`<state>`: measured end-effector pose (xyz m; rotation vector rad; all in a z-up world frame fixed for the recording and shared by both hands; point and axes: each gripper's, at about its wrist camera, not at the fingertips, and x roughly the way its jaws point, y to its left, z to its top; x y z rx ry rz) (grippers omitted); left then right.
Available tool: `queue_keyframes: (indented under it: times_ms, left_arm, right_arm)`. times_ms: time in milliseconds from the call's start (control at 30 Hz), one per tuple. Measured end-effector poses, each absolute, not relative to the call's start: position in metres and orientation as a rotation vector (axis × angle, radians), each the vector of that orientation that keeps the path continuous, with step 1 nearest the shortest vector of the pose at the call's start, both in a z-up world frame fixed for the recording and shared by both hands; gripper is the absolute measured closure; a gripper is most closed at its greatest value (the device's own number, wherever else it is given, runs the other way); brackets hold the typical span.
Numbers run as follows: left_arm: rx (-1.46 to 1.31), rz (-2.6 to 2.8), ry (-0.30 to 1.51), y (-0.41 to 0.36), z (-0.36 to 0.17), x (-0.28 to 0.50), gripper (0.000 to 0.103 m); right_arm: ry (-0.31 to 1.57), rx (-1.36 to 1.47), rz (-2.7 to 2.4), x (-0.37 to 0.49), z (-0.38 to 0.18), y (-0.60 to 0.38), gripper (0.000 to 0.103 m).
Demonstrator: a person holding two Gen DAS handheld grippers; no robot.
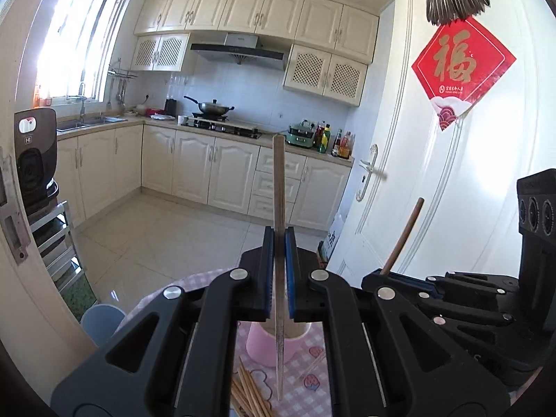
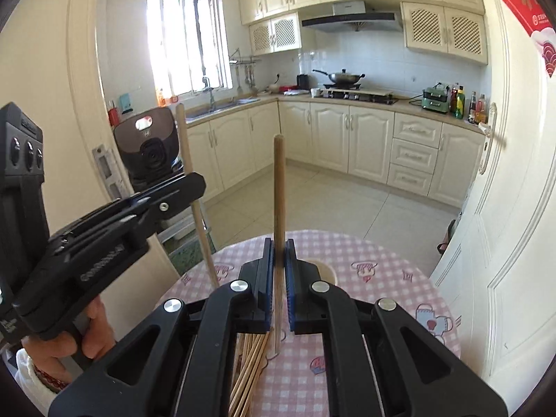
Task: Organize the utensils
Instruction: 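Lift both held chopsticks upright and carry them above the pink cup, then lower both chopsticks into the pink cup and open both grippers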
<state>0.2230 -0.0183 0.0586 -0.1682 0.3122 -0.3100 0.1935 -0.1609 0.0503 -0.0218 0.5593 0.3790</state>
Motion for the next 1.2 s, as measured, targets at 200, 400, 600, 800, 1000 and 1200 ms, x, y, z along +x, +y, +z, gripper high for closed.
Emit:
queue_keyframes:
  times_ms: [200,400,600,800,1000,1200]
  left_arm:
    - [-0.186,-0.305,0.230,-0.031,0.064,0.246,0.097]
    - [-0.206,-0.287,0.172,-0.038,0.063,0.260,0.097]
    - [-0.183,-0.286,0.180,-0.047,0.042,0.272,0.097]
    - [-0.131,-0.285,0.240,-0.058,0.016,0.277,0.097]
    - [-0.085,-0.293,0.312,-0.064,-0.003,0.279,0.096]
    - [-0.057,-0.295,0.383,-0.065,-0.014,0.279,0.096]
  right_arm:
    - [0.501,0.018,0.338,0.205,0.065,-0.172,0.098]
    - [0.423,0.046,0.286,0.210,0.074,-0.182,0.098]
    - [0.419,0.036,0.257,0.221,0.060,-0.182,0.098]
    - [0.486,0.038,0.251,0.234,0.032,-0.186,0.098]
    - [0.548,0.037,0.260,0.241,0.009,-0.181,0.098]
    - [0.589,0.050,0.264,0.243,-0.006,-0.180,0.098]
